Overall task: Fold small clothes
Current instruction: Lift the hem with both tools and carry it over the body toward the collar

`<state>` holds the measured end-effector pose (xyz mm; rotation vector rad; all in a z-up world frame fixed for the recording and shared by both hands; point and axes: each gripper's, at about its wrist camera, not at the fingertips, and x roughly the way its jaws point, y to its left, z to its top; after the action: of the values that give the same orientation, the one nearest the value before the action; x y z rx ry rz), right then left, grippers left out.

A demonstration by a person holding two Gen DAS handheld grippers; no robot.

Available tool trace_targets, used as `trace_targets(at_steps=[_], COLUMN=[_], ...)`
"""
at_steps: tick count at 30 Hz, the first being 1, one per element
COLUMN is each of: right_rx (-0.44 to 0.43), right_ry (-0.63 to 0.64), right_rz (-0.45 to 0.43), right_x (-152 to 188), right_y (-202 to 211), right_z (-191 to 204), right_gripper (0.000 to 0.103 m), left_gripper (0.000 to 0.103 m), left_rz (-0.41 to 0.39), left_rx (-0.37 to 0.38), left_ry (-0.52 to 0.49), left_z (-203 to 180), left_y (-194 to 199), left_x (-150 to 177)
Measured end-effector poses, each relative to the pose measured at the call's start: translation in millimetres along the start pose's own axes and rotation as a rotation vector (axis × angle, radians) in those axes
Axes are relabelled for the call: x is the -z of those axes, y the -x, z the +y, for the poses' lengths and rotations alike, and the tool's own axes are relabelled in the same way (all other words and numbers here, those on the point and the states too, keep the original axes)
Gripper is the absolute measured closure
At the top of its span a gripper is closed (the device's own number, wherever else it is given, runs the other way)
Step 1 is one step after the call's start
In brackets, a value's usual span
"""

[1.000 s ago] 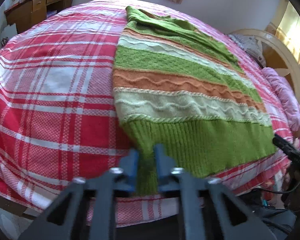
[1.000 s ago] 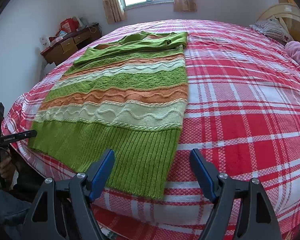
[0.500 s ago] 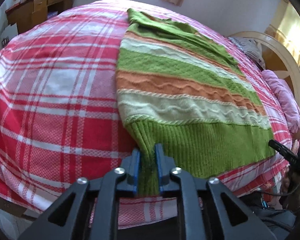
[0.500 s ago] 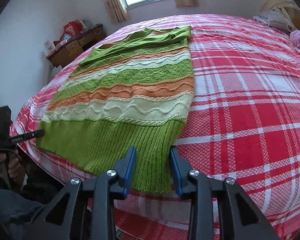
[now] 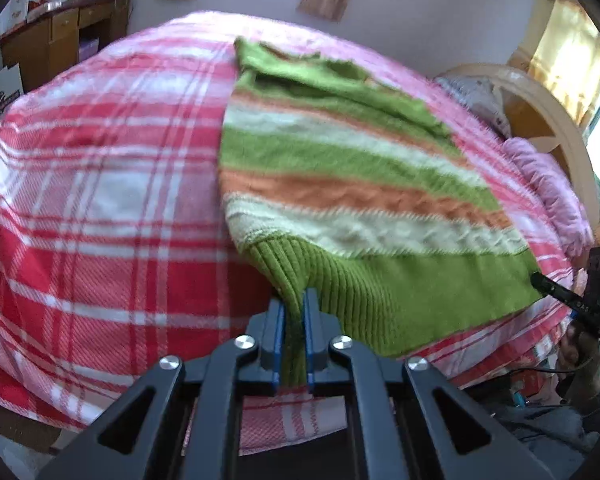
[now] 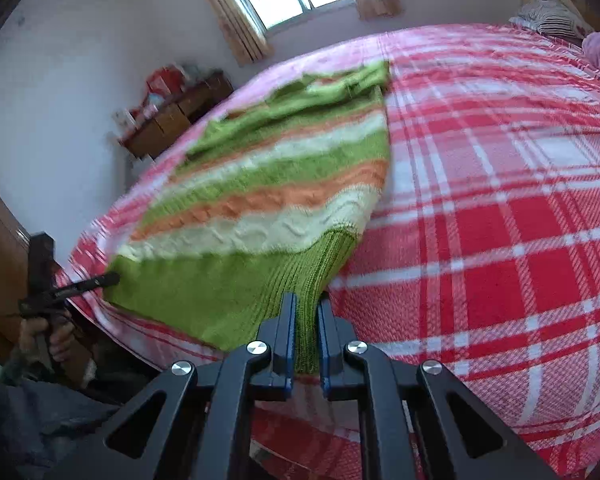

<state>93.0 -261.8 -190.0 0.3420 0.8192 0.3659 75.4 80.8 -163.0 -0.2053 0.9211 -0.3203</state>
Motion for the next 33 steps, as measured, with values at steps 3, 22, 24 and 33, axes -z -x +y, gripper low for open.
trace_targets(at_steps=[3, 22, 24, 33], right_rx=[-0.037, -0.127, -0.134, -0.147], right_ry=[-0.003, 0.002, 0.003, 0.007], right_rz=[-0.067, -0.26, -0.283, -0.347], right_x=[-9.2, -91.3, -104.1, -153.6], right_y=[16.0, 34.1, 34.8, 32.2], right_z=[4.1, 23.0, 24.5, 29.4], right_gripper=[0.094, 0.095, 0.095, 0.095], left_gripper=[0.095, 0.095, 0.095, 0.095], left_rz=[-0.04, -0.172, -0.199, -0.252], left_rx=[0.023, 0.005, 0.01, 0.033], left_ry=[-0.001, -0.047, -0.036, 0.043], left_z=[-2.8, -14.9, -12.3, 1.0], left_y=[10.0, 29.5, 31.0, 16.4], left_x=[-5.3, -79.5, -90.7, -148.9])
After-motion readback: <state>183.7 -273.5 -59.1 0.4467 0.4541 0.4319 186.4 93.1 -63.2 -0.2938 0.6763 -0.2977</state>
